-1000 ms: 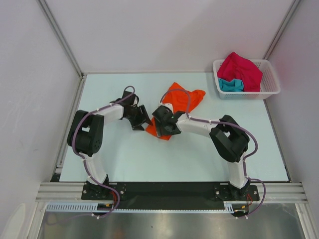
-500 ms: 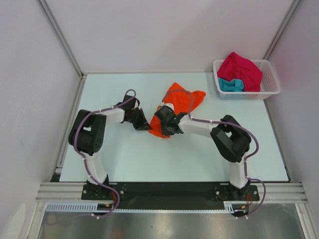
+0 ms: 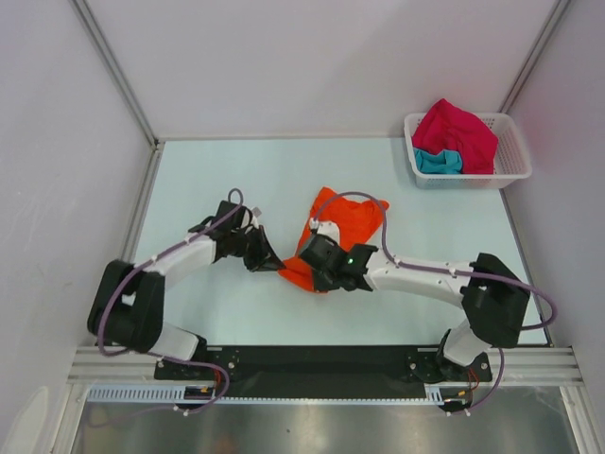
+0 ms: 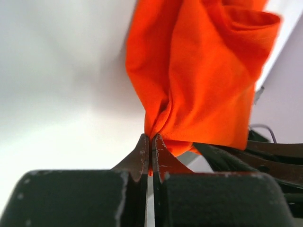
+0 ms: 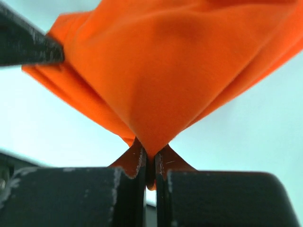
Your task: Fold and stack the t-shirts
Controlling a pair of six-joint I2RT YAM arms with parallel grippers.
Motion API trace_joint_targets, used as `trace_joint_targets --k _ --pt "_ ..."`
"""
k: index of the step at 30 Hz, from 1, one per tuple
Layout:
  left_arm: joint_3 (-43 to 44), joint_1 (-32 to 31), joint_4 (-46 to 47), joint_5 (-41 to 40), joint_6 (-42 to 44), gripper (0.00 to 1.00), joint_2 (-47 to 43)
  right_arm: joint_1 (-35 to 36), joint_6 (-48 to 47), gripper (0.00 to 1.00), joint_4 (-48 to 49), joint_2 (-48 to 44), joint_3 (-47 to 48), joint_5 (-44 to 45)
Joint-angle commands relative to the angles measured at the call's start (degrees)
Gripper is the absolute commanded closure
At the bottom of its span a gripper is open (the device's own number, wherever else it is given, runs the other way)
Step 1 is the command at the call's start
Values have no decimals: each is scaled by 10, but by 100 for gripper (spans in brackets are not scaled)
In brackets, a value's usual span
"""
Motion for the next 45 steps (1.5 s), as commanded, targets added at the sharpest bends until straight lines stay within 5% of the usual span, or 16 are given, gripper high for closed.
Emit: trace_joint_targets --k 1,7,30,33,34,35,38,45 --pt "-50 6 -29 4 0 100 -119 74 81 100 -171 -36 2 42" --pt "-38 2 -61 1 -21 100 -201 133 128 98 -238 -46 41 63" --pt "457 -2 -132 48 21 100 227 -144 0 95 -180 -51 13 86" --pt "492 -3 -136 61 21 96 272 -154 -5 92 -179 -39 10 93" --pt "499 -4 -136 64 19 83 282 -157 -5 92 -179 -35 10 95" --pt "507 -4 -137 67 19 77 297 -159 -5 89 -178 -26 10 97" --pt "509 -3 -142 58 26 59 311 -160 -4 58 -176 -12 9 102" --pt "488 2 -153 41 53 51 299 -158 -10 39 -179 4 24 119"
